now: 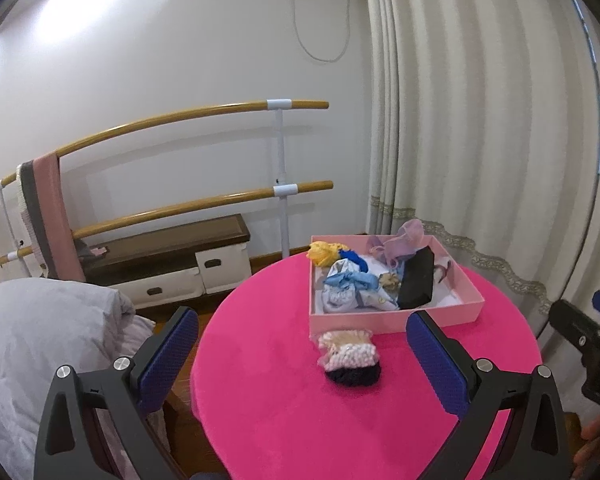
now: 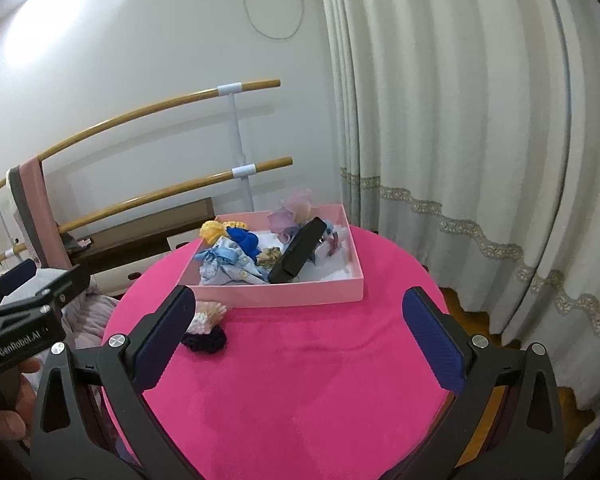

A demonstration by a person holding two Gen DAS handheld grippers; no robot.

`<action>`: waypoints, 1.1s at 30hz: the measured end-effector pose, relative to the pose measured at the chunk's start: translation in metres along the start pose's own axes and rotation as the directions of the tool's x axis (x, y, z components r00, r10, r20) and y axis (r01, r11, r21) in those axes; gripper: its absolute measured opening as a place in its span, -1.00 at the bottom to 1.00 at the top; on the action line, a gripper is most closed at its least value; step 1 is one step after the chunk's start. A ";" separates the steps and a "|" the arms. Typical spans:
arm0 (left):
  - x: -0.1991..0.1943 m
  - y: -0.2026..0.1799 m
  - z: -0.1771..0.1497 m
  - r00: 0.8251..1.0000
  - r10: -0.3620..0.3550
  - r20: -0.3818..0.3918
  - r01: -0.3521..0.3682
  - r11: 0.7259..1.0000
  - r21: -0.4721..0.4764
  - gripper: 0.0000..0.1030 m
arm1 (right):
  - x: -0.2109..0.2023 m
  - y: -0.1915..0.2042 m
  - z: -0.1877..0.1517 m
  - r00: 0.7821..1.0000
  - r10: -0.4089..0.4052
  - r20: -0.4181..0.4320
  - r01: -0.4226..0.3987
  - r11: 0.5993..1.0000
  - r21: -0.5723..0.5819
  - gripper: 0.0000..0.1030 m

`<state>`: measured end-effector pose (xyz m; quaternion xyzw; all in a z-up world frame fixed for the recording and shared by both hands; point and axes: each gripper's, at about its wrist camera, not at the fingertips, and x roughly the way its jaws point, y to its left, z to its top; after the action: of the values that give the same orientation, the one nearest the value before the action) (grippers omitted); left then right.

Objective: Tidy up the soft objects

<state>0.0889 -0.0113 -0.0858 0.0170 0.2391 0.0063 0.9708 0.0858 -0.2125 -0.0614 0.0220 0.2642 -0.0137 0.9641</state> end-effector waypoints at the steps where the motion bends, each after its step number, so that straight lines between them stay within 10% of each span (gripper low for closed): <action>1: -0.004 0.001 -0.003 1.000 0.000 0.003 0.000 1.000 0.000 1.00 | -0.002 0.002 -0.001 1.000 -0.001 0.004 0.001 1.000 -0.006 1.00; 19: -0.017 0.009 -0.032 1.000 -0.021 -0.003 0.021 1.000 -0.006 1.00 | -0.011 0.004 -0.005 1.000 -0.010 0.009 0.011 1.000 -0.015 1.00; 33: 0.085 -0.021 -0.024 0.981 -0.057 -0.185 0.066 0.997 0.039 1.00 | 0.034 -0.006 -0.022 0.995 -0.026 -0.092 0.026 1.000 -0.004 1.00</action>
<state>0.1529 -0.0295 -0.1472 0.0308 0.3283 -0.0275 0.9437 0.1038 -0.2179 -0.0980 0.0179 0.3086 -0.0250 0.9507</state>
